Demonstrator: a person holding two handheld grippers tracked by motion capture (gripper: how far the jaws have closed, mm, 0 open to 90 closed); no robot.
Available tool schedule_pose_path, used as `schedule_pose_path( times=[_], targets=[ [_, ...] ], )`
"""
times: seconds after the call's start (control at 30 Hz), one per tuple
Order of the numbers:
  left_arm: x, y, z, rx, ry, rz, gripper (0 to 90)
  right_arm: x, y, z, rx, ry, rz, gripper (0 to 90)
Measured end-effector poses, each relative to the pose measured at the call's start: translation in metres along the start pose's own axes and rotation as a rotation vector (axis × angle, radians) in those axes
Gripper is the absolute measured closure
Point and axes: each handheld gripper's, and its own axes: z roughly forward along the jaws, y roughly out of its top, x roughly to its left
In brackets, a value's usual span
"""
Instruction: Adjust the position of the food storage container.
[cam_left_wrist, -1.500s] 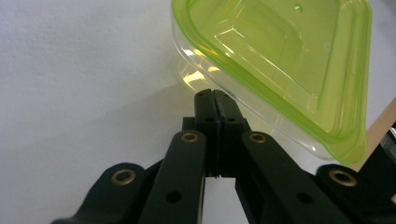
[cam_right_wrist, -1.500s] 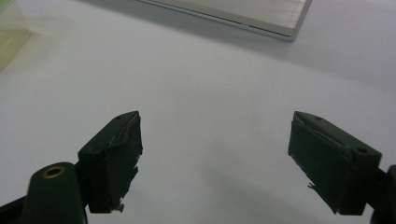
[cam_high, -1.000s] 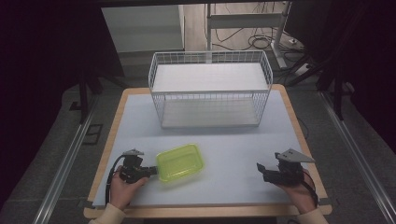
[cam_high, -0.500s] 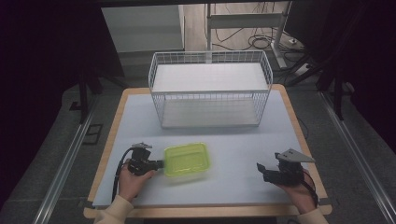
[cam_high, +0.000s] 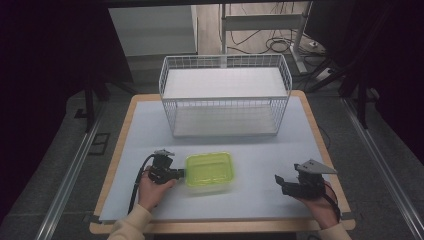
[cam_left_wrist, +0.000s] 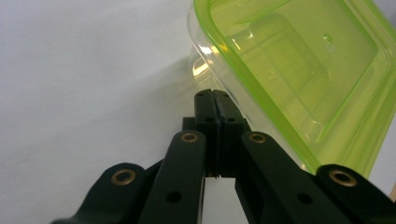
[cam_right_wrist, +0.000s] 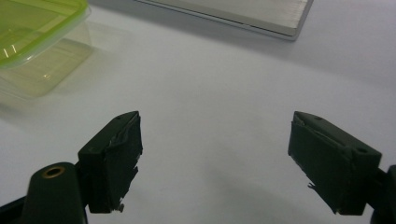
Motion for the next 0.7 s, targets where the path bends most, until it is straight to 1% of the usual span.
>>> schedule_pose_path(
  times=[0.1, 0.17, 0.2, 0.23, 0.27, 0.3, 0.33, 0.37, 0.47, 0.57, 0.63, 0.67, 0.7],
  targets=[
    [-0.003, 0.002, 0.004, 0.006, -0.005, 0.007, 90.0, 0.0, 0.0, 0.0, 0.001, 0.001, 0.001, 17.6],
    [-0.008, 0.005, 0.009, 0.014, -0.014, 0.017, 90.0, 0.0, 0.0, 0.0, 0.0, 0.001, -0.001, 17.6],
    [-0.008, 0.005, 0.009, 0.014, -0.014, 0.017, 90.0, 0.0, 0.0, 0.0, 0.0, 0.001, -0.001, 17.6],
    [-0.01, 0.007, 0.011, 0.021, -0.011, 0.026, 90.0, 0.0, 0.0, 0.0, 0.001, 0.001, 0.001, 17.6],
    [-0.013, 0.01, 0.014, 0.02, -0.016, 0.031, 90.0, 0.0, 0.0, 0.0, 0.001, 0.002, 0.001, 17.6],
    [-0.013, 0.01, 0.014, 0.02, -0.016, 0.031, 90.0, 0.0, 0.0, 0.0, 0.001, 0.002, 0.001, 17.6],
    [-0.017, 0.013, 0.018, 0.018, -0.016, 0.03, 90.0, 0.0, 0.0, 0.0, 0.002, 0.001, 0.0, 17.6],
    [-0.018, 0.015, 0.019, 0.025, -0.016, 0.042, 90.0, 0.0, 0.0, 0.0, 0.002, 0.002, 0.001, 17.6],
    [-0.023, 0.018, 0.025, 0.03, -0.02, 0.047, 90.0, 0.0, 0.0, 0.0, 0.002, 0.002, 0.001, 17.6],
    [-0.027, 0.019, 0.028, 0.028, -0.021, 0.052, 90.0, 0.0, 0.0, 0.0, 0.001, 0.003, 0.002, 17.6],
    [-0.026, 0.019, 0.027, 0.024, -0.017, 0.056, 90.0, 0.0, 0.0, 0.0, 0.0, 0.003, 0.002, 17.6],
    [-0.026, 0.018, 0.026, 0.013, -0.01, 0.051, 90.0, 0.0, 0.0, -0.001, 0.001, 0.002, 0.003, 17.6],
    [-0.026, 0.018, 0.026, 0.013, -0.01, 0.051, 90.0, 0.0, 0.0, -0.001, 0.001, 0.002, 0.003, 17.6]
  ],
)
